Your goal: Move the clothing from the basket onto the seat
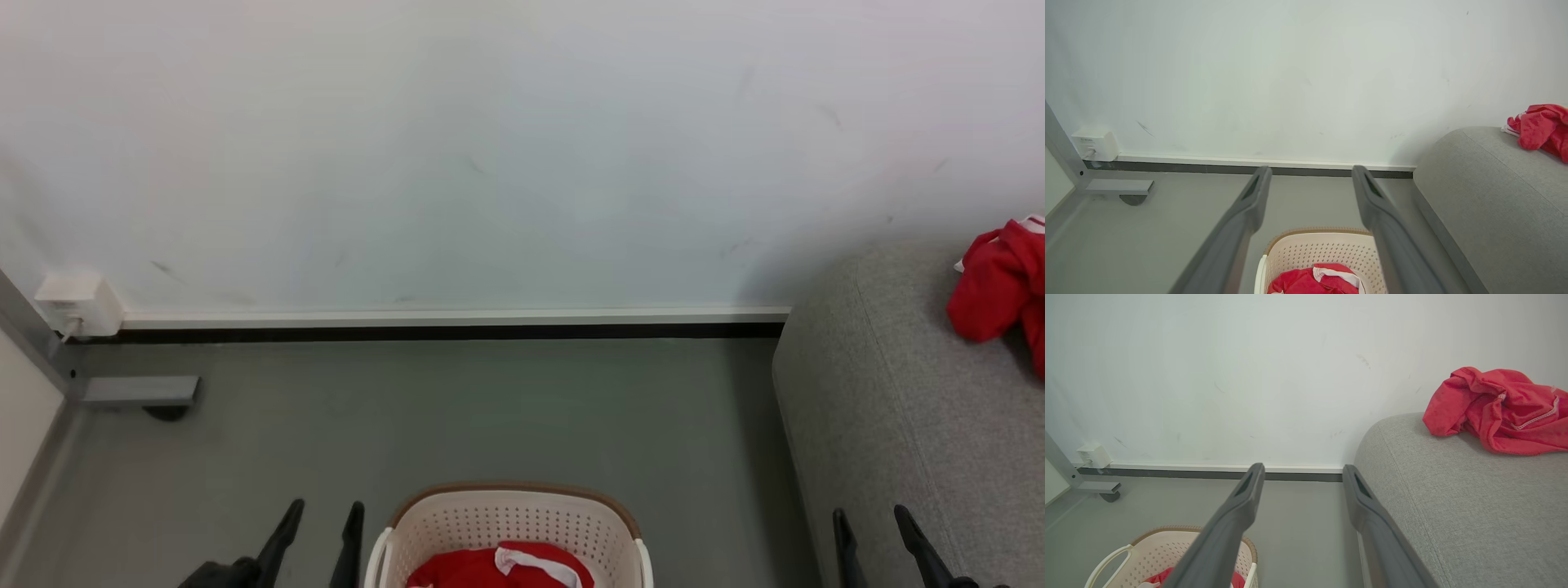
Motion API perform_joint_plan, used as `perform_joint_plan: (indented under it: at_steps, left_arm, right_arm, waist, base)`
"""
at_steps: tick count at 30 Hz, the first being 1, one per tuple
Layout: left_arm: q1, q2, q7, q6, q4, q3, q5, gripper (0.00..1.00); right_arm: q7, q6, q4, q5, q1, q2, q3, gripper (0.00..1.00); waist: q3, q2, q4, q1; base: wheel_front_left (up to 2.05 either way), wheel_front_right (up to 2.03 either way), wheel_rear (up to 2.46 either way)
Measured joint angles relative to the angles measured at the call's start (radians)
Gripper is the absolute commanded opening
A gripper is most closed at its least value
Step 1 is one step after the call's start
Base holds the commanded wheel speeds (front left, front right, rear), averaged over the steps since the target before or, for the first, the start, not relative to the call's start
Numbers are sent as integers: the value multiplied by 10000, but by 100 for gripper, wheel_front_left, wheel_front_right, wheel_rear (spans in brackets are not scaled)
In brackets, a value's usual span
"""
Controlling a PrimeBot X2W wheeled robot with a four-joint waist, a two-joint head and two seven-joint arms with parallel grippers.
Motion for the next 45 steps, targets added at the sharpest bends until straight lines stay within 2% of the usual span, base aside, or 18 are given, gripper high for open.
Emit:
perform_joint_plan:
  at_steps: [11,16,23,33,45]
  left_arm:
    - [-2362,228,0,0,1022,-1593,107,100]
    - [-3862,278,128,0,2290,-2374,291,100]
    - [-5671,265,1039,-2,3956,-3290,343,100]
    - [-7287,123,2238,-2,6172,-3870,337,100]
    - [-8530,253,2364,-2,8000,-4065,337,100]
  right_arm:
    - [0,0,-625,-73,-1278,-2,151,100]
    - [0,0,-890,-102,-1949,-2,173,100]
    - [-2,0,-1325,-90,-2754,-4,92,100]
    - [0,0,-1730,8,-3538,-6,176,100]
    - [0,0,-2036,403,-3870,-6,278,100]
  waist:
    - [1813,0,-340,2]
    - [2983,0,-551,3]
    - [4638,0,-942,3]
    - [6714,0,-1513,3]
    - [8439,1,-2226,2]
  base:
    - [0,0,0]
    - [0,0,0]
    - [0,0,0]
    - [0,0,0]
    - [0,0,0]
